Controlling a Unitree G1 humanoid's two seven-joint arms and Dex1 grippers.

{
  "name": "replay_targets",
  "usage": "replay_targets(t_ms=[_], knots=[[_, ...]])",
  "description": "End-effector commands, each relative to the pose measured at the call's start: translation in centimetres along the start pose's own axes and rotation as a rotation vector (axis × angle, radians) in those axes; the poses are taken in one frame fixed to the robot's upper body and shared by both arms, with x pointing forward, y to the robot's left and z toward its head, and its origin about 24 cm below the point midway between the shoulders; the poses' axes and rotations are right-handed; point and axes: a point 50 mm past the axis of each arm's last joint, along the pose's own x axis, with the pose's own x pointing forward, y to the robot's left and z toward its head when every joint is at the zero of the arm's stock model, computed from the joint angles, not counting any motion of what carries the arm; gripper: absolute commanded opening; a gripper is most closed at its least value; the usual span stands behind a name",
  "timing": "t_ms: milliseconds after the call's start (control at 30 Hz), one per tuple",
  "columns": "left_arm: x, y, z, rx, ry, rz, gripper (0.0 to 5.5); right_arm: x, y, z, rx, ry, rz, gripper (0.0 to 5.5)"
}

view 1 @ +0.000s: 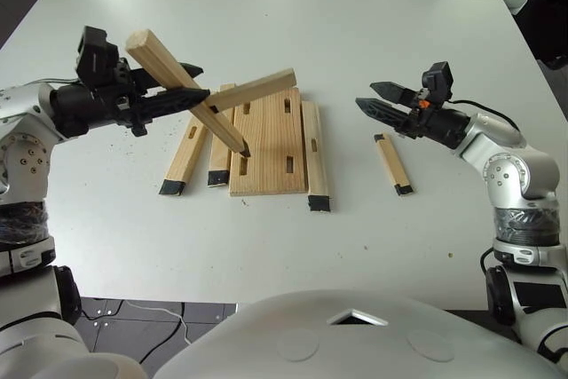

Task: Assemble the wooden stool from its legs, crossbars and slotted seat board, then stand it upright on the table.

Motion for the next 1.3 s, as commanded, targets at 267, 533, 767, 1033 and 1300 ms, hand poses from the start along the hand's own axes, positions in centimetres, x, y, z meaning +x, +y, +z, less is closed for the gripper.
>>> replay_targets(t_ms=[267, 533, 767, 1033, 1300], knots=[[-0.5, -0.1, 0.0, 0.012, 0.066, -0.041, 2.11, -0.1, -0.5, -0.1, -0.024, 0.039, 0.002, 3.35], [0.0, -0.4, -1.1, -0.007, 0.084, -0.069, 2.11, 0.0, -0.8, 0.1, -0.032, 0.045, 0.008, 3.35], [0.6, -0.4, -1.6, -0.006, 0.066, -0.08, 2.11, 0.2, -0.9, 0.3, -0.037, 0.048, 0.016, 3.35], [1.3, -0.3, -2.8, 0.012, 0.154, -0.122, 2.11, 0.5, -0.8, 0.1, -0.033, 0.053, 0.025, 3.35], [1.4, 1.9, -2.5, 0.027, 0.204, -0.146, 2.1, 0.9, -0.9, -0.6, -0.025, 0.072, 0.03, 3.35]])
